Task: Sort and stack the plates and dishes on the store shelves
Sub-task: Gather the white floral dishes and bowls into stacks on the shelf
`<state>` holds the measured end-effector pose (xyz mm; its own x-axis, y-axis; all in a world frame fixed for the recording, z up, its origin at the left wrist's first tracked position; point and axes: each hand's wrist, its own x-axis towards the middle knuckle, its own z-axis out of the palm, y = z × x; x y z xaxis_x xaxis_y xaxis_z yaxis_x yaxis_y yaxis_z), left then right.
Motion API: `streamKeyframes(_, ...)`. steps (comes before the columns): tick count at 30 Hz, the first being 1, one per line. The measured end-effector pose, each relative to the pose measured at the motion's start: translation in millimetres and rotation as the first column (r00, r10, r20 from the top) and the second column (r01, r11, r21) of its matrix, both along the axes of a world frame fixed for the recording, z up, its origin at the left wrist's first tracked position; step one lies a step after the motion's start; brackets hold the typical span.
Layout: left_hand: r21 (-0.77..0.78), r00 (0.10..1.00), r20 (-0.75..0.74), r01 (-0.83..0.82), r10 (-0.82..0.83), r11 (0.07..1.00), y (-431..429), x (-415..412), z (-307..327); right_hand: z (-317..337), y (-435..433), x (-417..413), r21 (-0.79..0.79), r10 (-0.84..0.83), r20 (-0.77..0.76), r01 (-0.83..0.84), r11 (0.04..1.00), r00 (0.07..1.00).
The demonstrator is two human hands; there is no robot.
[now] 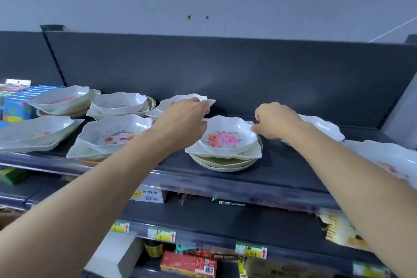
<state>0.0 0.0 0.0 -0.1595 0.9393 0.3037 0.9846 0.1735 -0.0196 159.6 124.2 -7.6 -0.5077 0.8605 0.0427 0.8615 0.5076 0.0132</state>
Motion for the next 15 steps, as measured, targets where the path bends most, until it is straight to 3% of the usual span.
streamKeyframes(2,-0.025,0.999,0.012,0.049,-0.049,0.998,14.2,-12.7,-0.4,-1.8,5.1,-9.6,-0.013,-0.066,-0.008,0.066,0.998,0.998)
streamKeyframes(9,0.019,0.996,-0.076,0.052,-0.051,0.998,24.1,-6.4,5.6,4.7,10.2,-13.5,-0.047,-0.050,0.053,0.053,0.998,0.997)
streamKeyframes(15,-0.026,0.997,0.012,0.074,-0.074,0.997,23.1,-13.2,3.3,-1.8,14.5,-22.0,-0.082,-0.054,-0.007,0.053,0.995,0.999)
